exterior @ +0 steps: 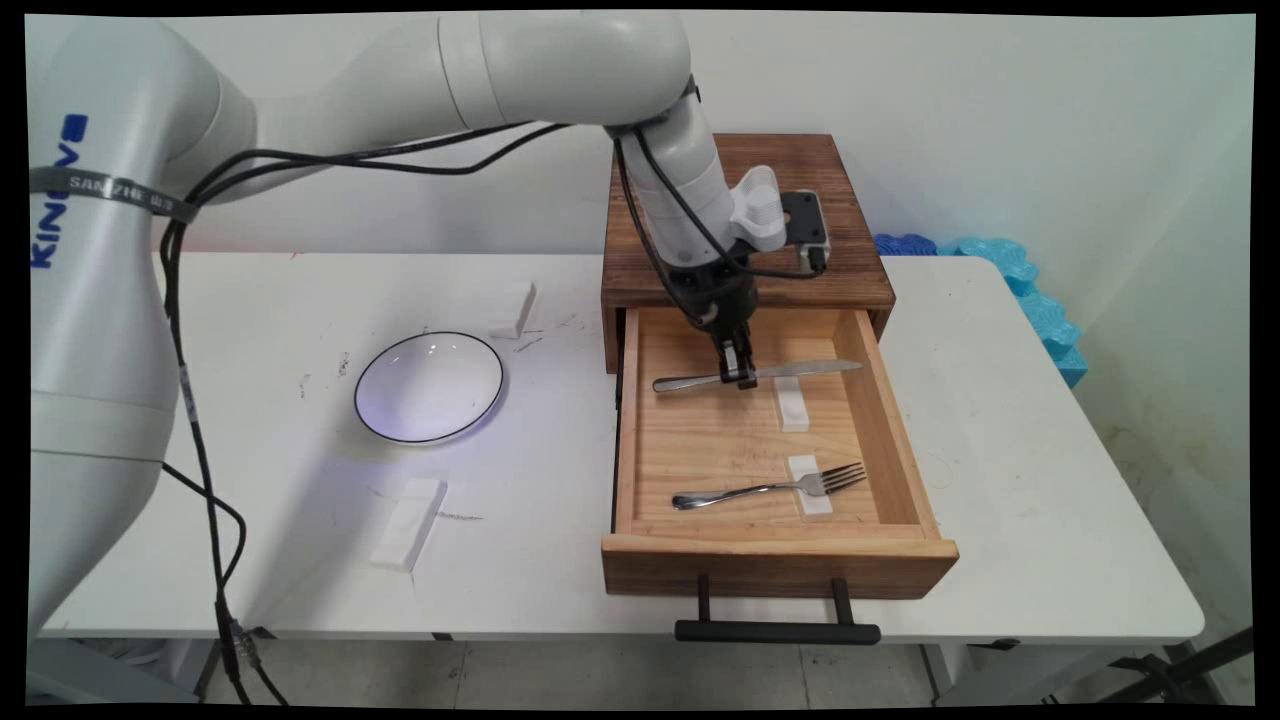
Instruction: Place the picked object into the drawer
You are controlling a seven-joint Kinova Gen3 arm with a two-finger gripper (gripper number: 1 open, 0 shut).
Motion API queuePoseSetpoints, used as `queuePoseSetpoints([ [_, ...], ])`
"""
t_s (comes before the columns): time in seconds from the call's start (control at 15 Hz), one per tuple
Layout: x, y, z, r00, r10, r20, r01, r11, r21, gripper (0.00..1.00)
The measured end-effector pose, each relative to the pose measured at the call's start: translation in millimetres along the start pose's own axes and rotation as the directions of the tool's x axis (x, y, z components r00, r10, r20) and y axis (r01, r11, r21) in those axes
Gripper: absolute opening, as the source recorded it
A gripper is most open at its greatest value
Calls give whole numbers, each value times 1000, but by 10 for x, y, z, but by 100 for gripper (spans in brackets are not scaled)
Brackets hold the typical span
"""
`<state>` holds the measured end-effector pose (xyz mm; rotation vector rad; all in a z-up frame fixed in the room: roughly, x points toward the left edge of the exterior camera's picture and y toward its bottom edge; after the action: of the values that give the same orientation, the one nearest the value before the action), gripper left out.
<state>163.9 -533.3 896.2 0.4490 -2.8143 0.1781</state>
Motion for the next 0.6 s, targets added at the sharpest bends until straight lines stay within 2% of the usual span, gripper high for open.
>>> queuePoseSetpoints([
  [0.6, -19, -28, 242, 1000, -5, 0, 5, 1000, -6, 0],
])
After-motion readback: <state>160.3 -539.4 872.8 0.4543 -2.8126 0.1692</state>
